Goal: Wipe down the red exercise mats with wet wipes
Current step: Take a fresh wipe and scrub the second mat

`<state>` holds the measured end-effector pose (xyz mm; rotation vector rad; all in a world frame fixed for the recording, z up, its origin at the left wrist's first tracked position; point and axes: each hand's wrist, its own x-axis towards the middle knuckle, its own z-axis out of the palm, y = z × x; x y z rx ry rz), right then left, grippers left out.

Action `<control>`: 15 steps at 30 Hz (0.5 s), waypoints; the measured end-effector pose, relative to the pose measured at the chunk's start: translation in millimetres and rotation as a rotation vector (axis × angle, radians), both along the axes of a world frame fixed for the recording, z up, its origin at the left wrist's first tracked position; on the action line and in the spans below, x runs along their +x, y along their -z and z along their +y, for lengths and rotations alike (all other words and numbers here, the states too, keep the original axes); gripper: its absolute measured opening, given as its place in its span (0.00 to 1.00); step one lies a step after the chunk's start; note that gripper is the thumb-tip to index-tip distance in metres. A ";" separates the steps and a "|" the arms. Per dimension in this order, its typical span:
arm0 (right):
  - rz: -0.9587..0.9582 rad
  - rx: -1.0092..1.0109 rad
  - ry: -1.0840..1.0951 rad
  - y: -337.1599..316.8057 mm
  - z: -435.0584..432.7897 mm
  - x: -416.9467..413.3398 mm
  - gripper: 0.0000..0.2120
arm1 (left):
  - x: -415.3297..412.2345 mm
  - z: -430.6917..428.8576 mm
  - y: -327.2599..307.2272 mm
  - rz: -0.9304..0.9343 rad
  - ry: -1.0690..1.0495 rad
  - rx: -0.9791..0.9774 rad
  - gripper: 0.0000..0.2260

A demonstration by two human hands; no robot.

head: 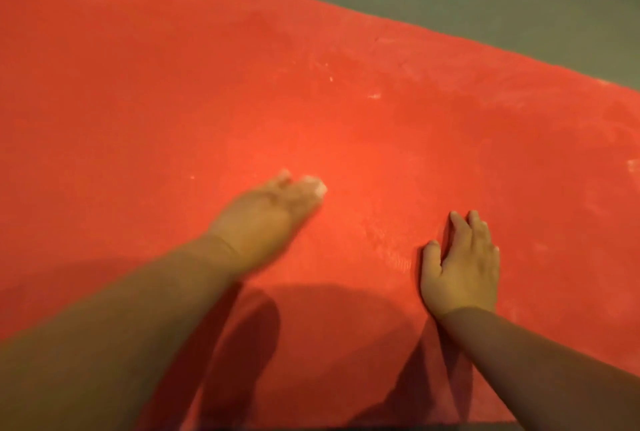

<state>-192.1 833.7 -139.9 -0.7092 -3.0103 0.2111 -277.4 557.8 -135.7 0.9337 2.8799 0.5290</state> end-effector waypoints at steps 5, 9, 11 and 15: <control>-0.118 0.021 -0.127 -1.3 9.7 -6.8 0.30 | 24.3 3.3 -16.4 -0.043 -0.455 -0.004 0.27; -0.047 -0.068 -0.230 -5.9 25.3 -33.6 0.24 | 102.2 70.5 -22.5 -0.229 0.196 0.027 0.24; 0.017 -0.099 -0.209 -4.0 27.5 -42.5 0.24 | 71.0 57.0 -18.8 -0.075 0.318 -0.049 0.23; 0.021 -0.055 -0.215 -0.5 27.2 -39.9 0.27 | -4.4 8.7 -12.4 0.166 -0.338 0.027 0.17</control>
